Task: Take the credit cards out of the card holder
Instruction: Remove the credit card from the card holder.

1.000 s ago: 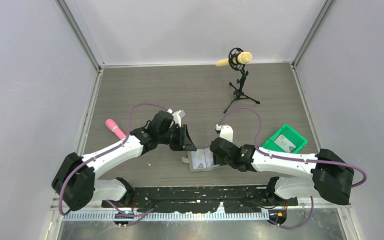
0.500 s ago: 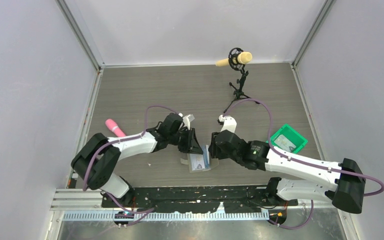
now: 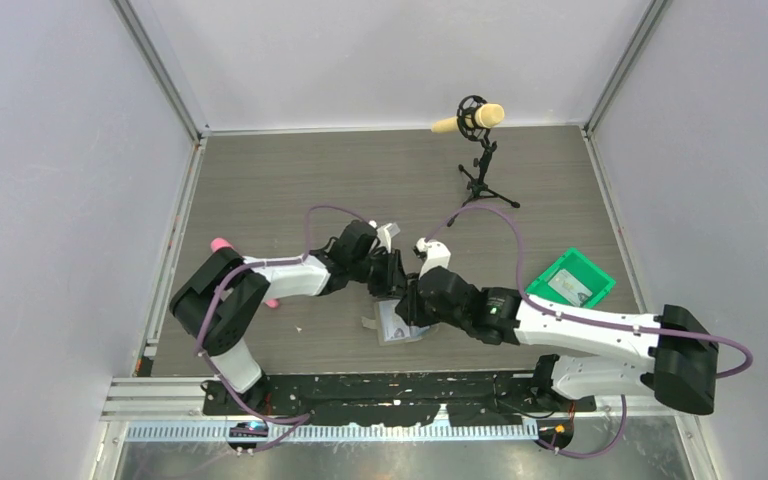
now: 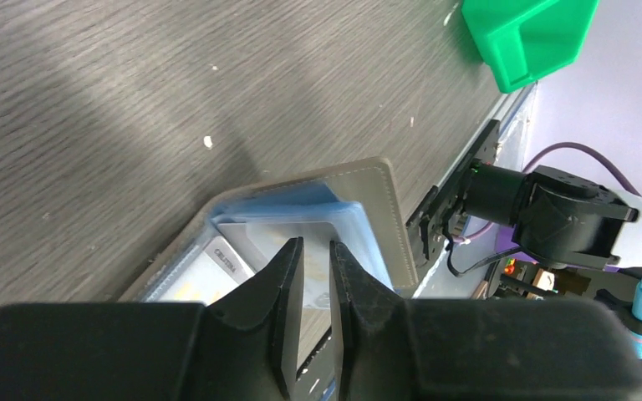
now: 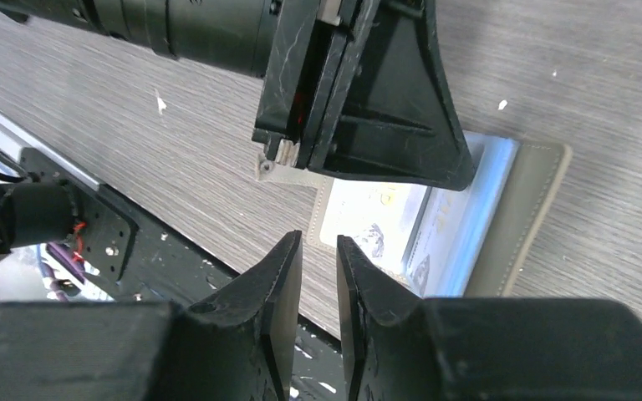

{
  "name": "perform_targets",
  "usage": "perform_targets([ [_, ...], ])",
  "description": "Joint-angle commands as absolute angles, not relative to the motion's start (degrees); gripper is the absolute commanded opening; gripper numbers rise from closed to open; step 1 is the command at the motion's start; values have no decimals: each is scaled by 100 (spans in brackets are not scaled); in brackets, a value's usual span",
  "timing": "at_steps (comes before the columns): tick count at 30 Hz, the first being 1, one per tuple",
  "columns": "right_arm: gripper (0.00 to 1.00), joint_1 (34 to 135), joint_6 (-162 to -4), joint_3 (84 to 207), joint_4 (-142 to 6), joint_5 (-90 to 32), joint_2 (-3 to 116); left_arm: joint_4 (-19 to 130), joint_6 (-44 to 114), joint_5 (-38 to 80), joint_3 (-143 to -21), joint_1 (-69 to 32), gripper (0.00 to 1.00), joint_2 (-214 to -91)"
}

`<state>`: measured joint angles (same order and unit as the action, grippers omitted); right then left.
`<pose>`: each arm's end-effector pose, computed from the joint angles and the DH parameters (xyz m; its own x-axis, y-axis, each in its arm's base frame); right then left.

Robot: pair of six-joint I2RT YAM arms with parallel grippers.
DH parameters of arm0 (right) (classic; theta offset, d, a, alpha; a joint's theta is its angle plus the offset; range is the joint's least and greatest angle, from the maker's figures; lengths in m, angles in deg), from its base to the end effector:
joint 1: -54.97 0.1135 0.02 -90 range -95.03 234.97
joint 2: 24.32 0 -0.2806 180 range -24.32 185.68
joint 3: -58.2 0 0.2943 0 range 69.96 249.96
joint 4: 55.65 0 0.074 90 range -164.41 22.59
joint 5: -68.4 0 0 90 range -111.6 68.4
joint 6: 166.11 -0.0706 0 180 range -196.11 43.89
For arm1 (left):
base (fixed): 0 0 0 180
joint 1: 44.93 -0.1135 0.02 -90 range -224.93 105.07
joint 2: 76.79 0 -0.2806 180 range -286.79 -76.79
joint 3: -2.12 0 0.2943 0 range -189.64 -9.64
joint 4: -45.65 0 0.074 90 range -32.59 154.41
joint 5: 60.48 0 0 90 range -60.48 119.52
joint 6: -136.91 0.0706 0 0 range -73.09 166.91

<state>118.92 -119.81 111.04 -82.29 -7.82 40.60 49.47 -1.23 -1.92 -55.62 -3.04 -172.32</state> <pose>0.1469 0.2622 0.2169 -0.7450 0.0037 -0.6670 -0.3820 0.8173 0.4313 0.2583 -0.2811 0.1233 -0.9704 0.0168 -0.2410 0.2057 0.5803 -0.7880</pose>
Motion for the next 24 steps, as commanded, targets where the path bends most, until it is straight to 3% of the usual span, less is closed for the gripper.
perform_targets([
  [1,29,11958,-12099,10903,-7635,-854,4376,4670,-162,-206,-5710,-292,19,-17436],
  [15,26,11552,-12106,10036,-6784,-897,5066,6410,315,883,-5556,-591,16,-16609],
  [24,26,11207,-12158,9814,-6159,-1481,5025,6146,142,810,-4643,-445,15,-16026],
])
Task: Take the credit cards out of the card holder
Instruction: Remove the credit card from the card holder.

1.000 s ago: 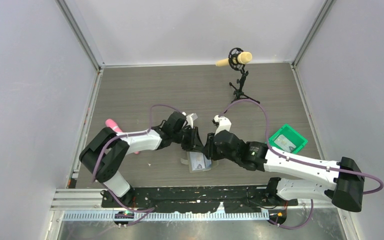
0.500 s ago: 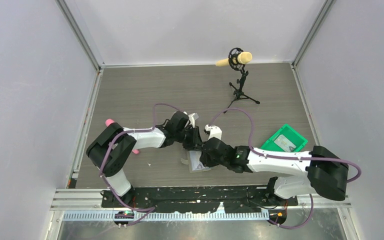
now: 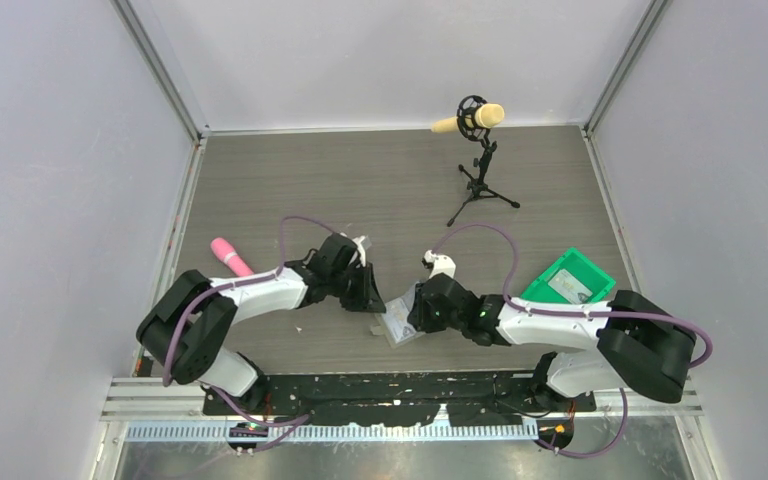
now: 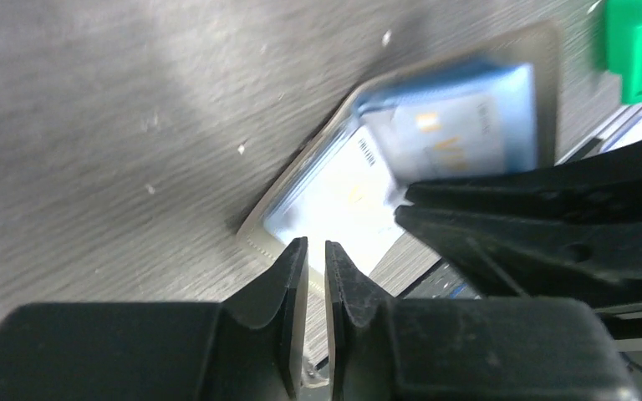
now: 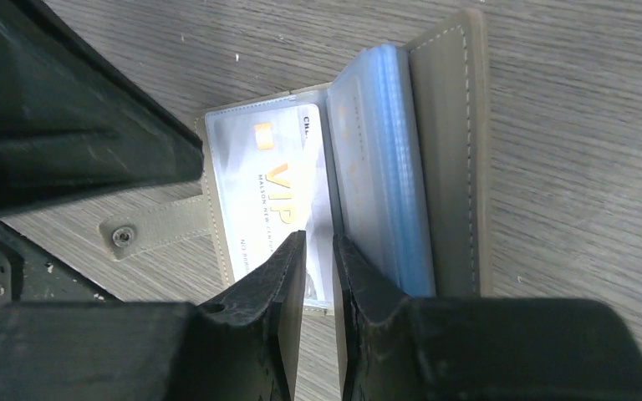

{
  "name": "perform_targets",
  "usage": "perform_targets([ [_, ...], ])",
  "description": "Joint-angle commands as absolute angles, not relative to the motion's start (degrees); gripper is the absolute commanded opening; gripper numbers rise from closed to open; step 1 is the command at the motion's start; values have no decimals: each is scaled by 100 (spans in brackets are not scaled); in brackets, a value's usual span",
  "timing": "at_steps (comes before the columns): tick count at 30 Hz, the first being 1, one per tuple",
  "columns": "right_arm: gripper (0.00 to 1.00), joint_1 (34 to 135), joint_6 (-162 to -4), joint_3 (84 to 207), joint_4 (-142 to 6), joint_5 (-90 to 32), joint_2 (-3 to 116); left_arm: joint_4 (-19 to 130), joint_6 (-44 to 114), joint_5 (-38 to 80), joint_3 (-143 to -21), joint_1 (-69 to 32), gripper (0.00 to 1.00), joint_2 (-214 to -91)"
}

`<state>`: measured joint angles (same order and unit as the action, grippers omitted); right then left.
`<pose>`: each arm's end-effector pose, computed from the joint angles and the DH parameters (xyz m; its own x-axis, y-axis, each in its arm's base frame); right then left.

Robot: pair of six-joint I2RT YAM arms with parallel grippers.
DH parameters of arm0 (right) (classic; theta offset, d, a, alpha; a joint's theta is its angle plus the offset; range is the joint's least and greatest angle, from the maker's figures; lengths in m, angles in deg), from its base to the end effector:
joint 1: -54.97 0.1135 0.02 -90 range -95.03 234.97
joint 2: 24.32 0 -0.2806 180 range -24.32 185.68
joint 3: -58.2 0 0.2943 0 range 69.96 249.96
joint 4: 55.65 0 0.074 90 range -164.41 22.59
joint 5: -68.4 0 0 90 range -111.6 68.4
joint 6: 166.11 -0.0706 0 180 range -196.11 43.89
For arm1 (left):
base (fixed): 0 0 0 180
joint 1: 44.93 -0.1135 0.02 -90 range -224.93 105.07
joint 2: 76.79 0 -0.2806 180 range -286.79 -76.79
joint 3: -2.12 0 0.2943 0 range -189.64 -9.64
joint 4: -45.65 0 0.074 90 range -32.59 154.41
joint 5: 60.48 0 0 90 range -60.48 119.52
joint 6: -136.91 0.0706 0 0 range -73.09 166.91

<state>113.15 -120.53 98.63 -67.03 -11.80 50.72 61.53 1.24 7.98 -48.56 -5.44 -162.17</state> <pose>0.1629 0.2397 0.1142 -0.8132 -0.0025 -0.5819 -0.2881 0.8706 0.3989 0.2367 -0.2286 0.1178 -0.9684 -0.0641 -0.2408 0.1126 0.7494 -0.6524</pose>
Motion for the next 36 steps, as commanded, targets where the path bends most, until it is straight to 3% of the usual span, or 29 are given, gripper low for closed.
perform_targets([
  [1,26,11190,-12158,9820,-6154,-1504,4982,6092,122,749,-4596,-417,15,-16028],
  [12,26,10706,-11935,9897,-6373,-1666,4872,5979,272,913,-4248,-265,15,-16078],
  [20,27,10071,-11731,9403,-5638,-2610,5245,6188,567,1358,-4032,-263,15,-16128],
  [28,30,9964,-11589,9328,-5015,-3480,5575,6267,694,1538,-4079,-268,15,-16168],
  [36,31,9953,-11623,9303,-5020,-3527,5726,6752,899,2054,-4335,-274,13,-16143],
])
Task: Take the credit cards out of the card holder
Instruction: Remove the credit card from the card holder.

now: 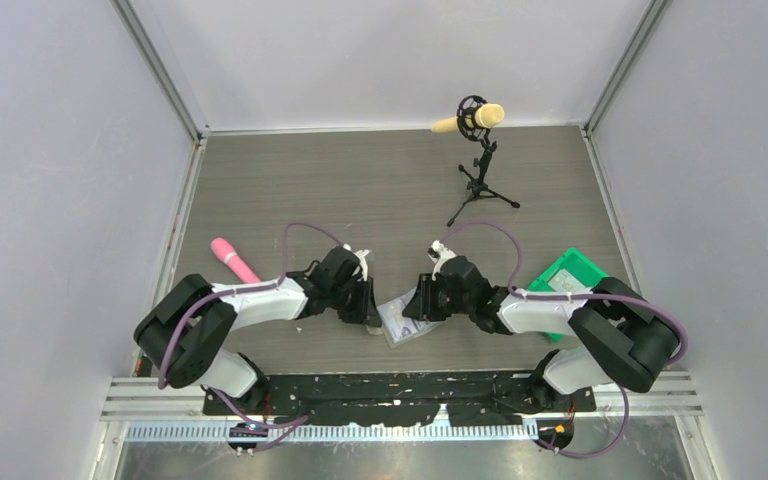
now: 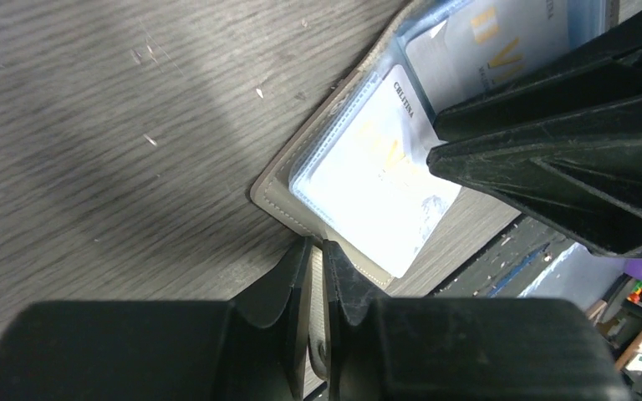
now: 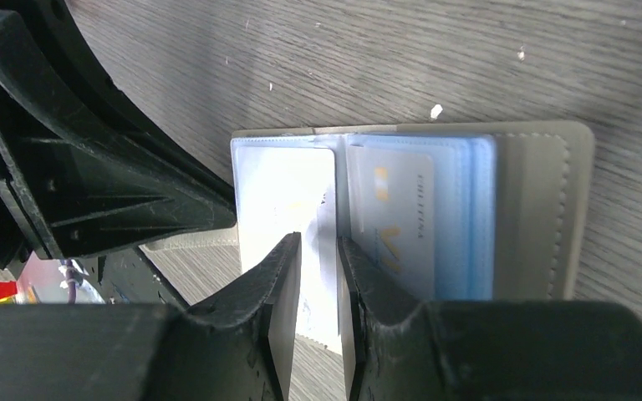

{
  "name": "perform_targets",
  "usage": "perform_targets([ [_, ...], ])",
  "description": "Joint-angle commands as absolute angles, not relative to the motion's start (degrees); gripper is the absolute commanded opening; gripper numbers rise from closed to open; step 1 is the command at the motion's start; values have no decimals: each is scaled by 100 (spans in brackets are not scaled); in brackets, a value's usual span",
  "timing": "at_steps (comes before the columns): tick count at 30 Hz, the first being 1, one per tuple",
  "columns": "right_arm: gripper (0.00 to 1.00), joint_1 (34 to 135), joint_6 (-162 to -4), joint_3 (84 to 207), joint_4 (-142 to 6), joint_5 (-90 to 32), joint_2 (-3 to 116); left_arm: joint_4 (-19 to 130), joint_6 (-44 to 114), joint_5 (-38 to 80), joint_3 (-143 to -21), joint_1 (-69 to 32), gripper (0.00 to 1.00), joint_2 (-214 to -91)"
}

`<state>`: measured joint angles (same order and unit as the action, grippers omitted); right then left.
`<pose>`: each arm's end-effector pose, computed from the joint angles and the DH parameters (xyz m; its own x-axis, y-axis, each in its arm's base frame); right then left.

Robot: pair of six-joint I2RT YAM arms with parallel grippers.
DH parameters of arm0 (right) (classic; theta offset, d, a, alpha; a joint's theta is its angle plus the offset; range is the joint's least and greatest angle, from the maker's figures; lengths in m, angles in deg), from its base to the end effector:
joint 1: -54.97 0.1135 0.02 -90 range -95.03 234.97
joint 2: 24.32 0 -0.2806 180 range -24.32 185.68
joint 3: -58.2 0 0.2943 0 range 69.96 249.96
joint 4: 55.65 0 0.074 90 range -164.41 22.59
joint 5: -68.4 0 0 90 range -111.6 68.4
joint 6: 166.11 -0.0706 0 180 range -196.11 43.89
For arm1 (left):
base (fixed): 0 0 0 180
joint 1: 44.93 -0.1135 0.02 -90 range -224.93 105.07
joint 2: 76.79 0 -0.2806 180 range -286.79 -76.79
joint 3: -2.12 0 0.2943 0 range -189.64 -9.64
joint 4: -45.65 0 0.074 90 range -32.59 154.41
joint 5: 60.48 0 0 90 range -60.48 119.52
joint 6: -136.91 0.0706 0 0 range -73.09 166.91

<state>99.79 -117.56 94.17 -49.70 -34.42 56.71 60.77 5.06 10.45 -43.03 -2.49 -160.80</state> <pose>0.1982 0.2190 0.0922 -0.8712 0.0442 -0.4889 -0.3105 0.7218 0.6186 0.2078 -0.2212 0.0941 -0.9647 0.0277 -0.2617 0.1825 0.7871 -0.5892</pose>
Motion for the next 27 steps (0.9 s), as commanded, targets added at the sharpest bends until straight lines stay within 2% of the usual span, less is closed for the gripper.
perform_targets([
  [1,31,9953,-11622,9291,-5039,-3525,5731,6770,898,2085,-4350,-274,12,-16142],
  [13,31,9958,-12039,9145,-5142,-3338,5451,7077,1100,2241,-4649,-422,12,-16265],
  [20,31,10049,-12471,9009,-4963,-3196,5164,7247,879,1510,-4917,-488,15,-15587],
  [27,31,10042,-12141,9192,-5390,-3029,4974,6723,143,1103,-4648,59,17,-15155],
])
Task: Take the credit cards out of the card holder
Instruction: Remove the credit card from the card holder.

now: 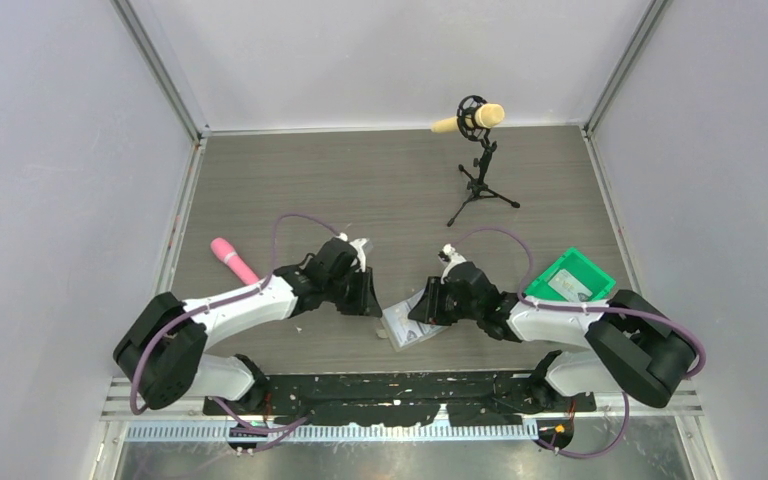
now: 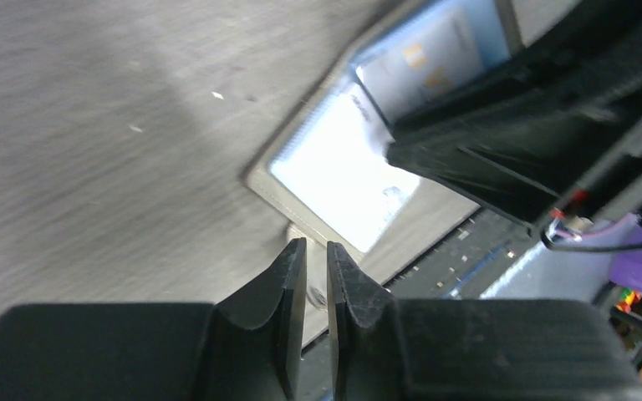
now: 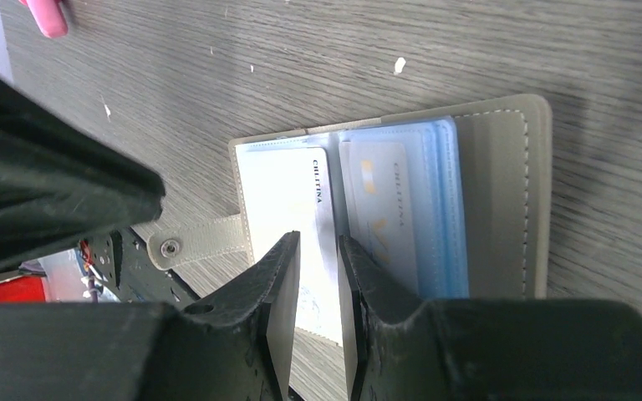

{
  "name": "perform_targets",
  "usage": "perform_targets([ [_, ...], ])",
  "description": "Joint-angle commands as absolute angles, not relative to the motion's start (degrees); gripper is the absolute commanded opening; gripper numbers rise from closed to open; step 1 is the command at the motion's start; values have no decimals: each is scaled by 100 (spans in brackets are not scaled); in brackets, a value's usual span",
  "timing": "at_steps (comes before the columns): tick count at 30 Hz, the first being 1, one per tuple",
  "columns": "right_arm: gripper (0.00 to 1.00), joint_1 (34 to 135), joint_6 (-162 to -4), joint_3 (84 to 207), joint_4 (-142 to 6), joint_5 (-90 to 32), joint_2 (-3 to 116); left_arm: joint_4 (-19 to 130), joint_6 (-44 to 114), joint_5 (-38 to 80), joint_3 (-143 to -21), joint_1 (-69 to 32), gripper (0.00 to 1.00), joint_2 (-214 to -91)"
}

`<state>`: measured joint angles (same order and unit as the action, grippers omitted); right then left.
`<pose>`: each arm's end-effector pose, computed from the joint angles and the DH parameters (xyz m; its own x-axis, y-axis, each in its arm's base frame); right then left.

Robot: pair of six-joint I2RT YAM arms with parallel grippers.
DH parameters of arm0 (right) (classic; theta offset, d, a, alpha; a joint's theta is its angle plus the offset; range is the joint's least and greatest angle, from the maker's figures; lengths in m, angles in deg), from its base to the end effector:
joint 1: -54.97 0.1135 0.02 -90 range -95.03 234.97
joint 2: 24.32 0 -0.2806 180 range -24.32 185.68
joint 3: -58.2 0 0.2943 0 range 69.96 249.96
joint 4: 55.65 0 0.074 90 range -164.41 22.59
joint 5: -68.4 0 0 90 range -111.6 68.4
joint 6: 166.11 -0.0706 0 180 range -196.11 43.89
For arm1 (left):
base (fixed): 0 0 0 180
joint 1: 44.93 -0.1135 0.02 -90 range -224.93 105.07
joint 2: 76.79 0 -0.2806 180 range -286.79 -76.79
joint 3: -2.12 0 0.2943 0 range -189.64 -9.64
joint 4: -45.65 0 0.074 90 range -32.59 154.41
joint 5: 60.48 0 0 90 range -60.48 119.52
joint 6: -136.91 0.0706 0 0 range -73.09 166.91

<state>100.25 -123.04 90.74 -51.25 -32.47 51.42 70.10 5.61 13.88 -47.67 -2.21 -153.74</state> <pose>0.1855 0.2063 0.0942 -0.8864 0.1245 -0.4459 -0.2251 0.7258 0.6500 0.2124 -0.2220 0.1412 -0.9450 0.0075 -0.3271 0.2031 0.7971 -0.5686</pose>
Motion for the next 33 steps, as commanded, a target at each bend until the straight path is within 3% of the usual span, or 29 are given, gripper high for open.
perform_targets([
  [1,31,10041,-12121,9202,-5433,-3028,4971,6652,64,1095,-4599,105,18,-15121],
  [14,31,10041,-12082,9121,-5457,-2971,4897,6838,-87,1374,-4354,350,47,-15172],
  [23,31,10042,-12054,9145,-5611,-2912,4715,6918,-75,1371,-4409,421,48,-15356],
  [25,31,10041,-12048,9158,-5642,-2916,4698,6830,-73,1314,-4429,421,45,-15428],
  [30,32,10041,-12006,9198,-5748,-2970,4645,7017,86,1261,-4571,400,11,-15631],
  [33,33,10022,-11806,9301,-6106,-2916,4498,7461,377,1545,-4688,281,0,-15559],
])
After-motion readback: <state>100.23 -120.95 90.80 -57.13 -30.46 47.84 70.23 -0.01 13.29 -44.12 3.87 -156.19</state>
